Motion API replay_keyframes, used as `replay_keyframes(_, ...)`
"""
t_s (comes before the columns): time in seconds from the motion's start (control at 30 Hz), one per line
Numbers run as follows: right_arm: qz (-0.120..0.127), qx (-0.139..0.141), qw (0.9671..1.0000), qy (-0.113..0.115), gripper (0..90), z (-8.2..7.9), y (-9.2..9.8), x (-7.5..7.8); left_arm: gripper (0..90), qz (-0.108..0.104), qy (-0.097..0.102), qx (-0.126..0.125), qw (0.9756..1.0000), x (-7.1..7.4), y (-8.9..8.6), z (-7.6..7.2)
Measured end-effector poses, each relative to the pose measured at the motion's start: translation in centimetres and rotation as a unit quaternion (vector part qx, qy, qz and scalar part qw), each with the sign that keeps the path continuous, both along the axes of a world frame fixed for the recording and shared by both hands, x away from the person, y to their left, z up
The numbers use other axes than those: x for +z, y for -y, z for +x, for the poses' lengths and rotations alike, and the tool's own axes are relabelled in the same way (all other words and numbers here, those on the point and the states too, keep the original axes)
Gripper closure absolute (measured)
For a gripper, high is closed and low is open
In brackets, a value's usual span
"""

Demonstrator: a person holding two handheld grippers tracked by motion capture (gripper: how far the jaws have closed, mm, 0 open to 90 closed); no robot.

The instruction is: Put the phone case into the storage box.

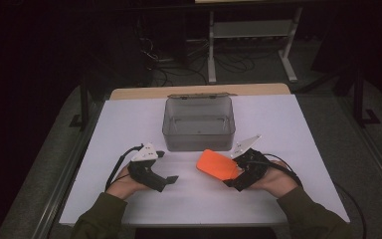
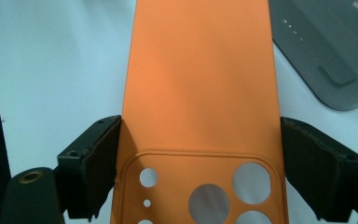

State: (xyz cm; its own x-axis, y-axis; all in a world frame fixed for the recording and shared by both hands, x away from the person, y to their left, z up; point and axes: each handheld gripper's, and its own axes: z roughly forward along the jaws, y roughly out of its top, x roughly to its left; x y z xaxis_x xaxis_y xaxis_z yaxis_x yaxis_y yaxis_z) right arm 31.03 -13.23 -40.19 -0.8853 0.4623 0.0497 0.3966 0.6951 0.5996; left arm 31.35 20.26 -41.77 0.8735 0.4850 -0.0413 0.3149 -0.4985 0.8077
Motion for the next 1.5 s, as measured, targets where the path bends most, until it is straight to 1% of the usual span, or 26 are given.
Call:
replay_keyframes(0.17,0.001,0.000,1.0000,0.000,15.3,0.1,0.0,0.0,0.0,-0.001,0.003,-0.003,1.0000,0.2,0.7,0.4)
replay_keyframes(0.47,0.000,0.000,1.0000,-0.001,15.4,0.2,0.1,0.0,0.0,0.004,0.008,-0.014,0.9999,0.3,2.0,1.1)
replay_keyframes(0.63,0.000,-0.002,1.0000,0.000,15.3,0.2,0.1,0.1,0.0,0.005,0.014,-0.020,0.9997,0.3,2.8,1.4)
replay_keyframes(0.93,0.001,-0.005,1.0000,-0.002,15.4,0.2,0.3,0.1,0.0,0.004,0.017,-0.022,0.9996,0.2,3.7,2.0)
replay_keyframes(1.13,0.000,-0.003,1.0000,-0.001,15.4,0.3,0.3,0.1,0.0,-0.003,0.020,-0.021,0.9996,-0.2,4.0,2.0)
replay_keyframes(1.27,0.001,-0.005,1.0000,0.000,15.3,0.3,0.4,0.1,0.0,0.007,0.025,-0.026,0.9993,-0.3,3.9,2.0)
replay_keyframes(1.5,-0.001,-0.005,1.0000,0.000,15.4,0.3,0.3,0.1,0.0,0.020,0.042,-0.031,0.9984,-0.4,3.9,1.9)
